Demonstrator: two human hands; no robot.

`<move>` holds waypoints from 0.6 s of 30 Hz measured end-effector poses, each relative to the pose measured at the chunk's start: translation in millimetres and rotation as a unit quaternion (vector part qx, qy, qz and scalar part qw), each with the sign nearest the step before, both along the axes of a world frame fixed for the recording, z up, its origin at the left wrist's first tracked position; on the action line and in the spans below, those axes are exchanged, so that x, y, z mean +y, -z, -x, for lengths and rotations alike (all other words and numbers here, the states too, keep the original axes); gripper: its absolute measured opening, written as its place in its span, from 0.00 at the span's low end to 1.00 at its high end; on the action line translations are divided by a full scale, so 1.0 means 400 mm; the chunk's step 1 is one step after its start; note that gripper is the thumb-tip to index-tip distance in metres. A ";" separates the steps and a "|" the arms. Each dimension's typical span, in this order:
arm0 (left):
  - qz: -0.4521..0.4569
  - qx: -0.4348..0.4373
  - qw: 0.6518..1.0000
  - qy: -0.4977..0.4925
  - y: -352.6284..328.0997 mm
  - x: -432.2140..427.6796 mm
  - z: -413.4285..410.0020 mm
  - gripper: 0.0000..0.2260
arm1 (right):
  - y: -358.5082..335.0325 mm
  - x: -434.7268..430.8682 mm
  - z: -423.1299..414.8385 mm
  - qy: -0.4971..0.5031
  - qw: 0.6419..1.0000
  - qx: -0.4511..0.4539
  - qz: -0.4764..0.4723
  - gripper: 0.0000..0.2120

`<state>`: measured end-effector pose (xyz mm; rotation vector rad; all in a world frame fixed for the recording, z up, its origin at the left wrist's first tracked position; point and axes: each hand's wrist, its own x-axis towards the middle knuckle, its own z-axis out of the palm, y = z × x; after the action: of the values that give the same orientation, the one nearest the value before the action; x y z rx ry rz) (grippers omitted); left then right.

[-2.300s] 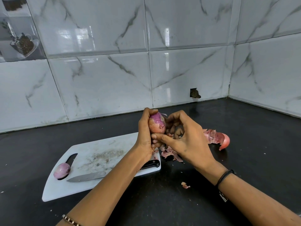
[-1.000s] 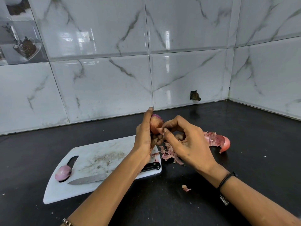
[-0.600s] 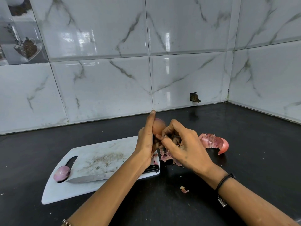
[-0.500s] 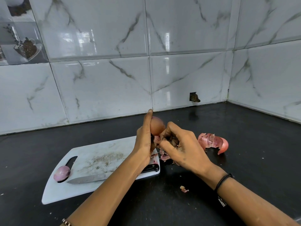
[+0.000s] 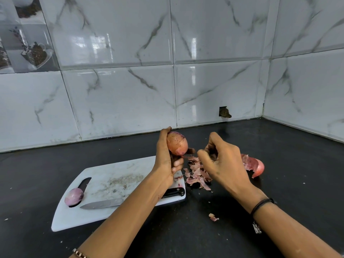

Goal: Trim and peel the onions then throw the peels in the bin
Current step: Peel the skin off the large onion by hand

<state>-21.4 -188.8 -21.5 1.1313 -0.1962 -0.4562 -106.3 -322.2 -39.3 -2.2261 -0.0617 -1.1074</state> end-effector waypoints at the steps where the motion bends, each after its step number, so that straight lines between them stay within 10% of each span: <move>1: 0.002 0.006 1.000 0.000 0.001 0.000 0.000 0.29 | 0.001 -0.001 0.000 0.012 1.000 0.003 0.006 0.11; 18: -0.037 0.005 0.999 0.022 -0.007 0.001 -0.006 0.23 | 0.007 -0.024 -0.015 0.035 0.999 0.001 0.024 0.09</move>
<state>-19.1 -188.2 -18.6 1.1987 -0.1977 -0.5116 -100.1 -331.8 -42.2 -2.2885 -0.0097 -1.1521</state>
